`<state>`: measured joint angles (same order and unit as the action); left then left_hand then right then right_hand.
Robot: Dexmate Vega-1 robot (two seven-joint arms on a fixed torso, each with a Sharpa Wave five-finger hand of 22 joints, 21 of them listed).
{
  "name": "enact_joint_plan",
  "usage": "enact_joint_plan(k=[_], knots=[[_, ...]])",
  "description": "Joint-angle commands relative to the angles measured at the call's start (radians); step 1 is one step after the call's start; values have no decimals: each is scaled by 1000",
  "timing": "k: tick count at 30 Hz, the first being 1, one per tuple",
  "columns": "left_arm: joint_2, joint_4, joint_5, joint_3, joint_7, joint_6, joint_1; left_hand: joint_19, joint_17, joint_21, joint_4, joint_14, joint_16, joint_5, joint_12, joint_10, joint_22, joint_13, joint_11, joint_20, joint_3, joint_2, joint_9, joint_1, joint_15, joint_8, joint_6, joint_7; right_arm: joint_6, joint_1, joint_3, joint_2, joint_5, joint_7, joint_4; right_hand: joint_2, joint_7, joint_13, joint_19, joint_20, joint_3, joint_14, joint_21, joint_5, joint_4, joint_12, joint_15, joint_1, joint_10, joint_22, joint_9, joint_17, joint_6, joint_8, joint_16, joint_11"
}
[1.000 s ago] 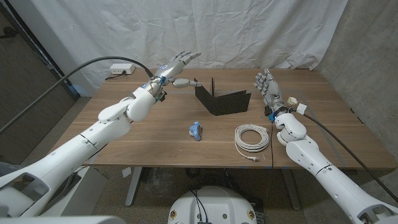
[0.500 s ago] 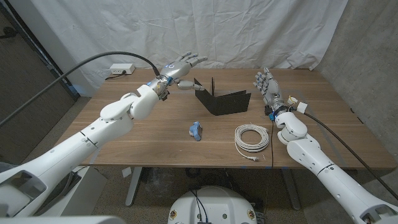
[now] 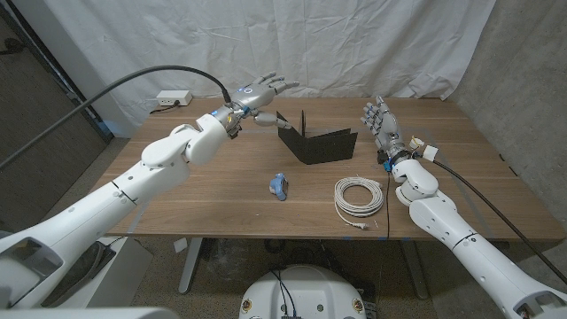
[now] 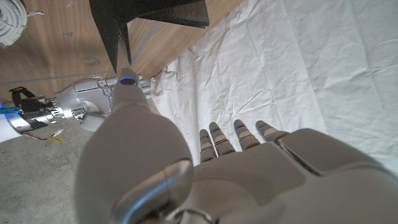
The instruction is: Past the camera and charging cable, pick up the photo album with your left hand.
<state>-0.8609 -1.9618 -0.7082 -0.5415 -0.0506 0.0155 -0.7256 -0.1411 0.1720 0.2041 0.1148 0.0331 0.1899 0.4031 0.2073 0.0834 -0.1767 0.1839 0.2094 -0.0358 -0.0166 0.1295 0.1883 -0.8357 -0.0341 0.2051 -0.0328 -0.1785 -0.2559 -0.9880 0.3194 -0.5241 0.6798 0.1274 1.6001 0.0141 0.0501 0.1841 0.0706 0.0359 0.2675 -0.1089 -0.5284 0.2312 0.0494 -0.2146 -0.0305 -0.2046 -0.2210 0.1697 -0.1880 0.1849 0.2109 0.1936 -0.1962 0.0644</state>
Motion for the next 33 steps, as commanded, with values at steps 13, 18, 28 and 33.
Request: enact_joint_plan(k=[13,18,28,33], knots=[[-1,-28,-154,-53,121,22,58,12,4,5,2,2,-4,5,-5,-12,-4,3,2,12,-16,2,5,-8,-129,-2,11,-8,-27,20,-10,28,23,-9,-26,-15,-2,1,8,26,-2,-1,8,-4,-1,-1,-3,1,-4,4,-3,5,11,6,-1,6],[4,-36,-152,-51,141,26,55,15,4,5,1,4,-5,6,-5,-12,-4,3,3,19,-19,1,6,-9,-129,-1,9,-9,-2,16,-12,12,25,-2,-10,-16,-3,1,9,25,-2,-3,10,-4,-1,-1,-2,1,-5,4,-3,5,13,7,-2,4],[16,-35,-174,-71,200,20,75,21,5,4,-1,-6,-1,7,-1,5,-5,3,4,28,-28,-5,6,-14,-125,8,-18,-32,20,1,-18,1,34,11,10,-19,-4,1,6,23,-3,-1,16,-5,-2,-1,-6,2,-5,5,-3,5,13,6,-1,10],[21,-40,-193,-75,209,27,77,25,5,3,0,-19,3,10,6,39,-5,4,5,37,-32,-14,5,-28,-120,20,-64,-36,25,-2,-20,1,43,9,9,-19,-3,1,4,22,-4,-1,19,-6,-2,0,-5,4,-4,5,-3,5,13,6,-1,9]])
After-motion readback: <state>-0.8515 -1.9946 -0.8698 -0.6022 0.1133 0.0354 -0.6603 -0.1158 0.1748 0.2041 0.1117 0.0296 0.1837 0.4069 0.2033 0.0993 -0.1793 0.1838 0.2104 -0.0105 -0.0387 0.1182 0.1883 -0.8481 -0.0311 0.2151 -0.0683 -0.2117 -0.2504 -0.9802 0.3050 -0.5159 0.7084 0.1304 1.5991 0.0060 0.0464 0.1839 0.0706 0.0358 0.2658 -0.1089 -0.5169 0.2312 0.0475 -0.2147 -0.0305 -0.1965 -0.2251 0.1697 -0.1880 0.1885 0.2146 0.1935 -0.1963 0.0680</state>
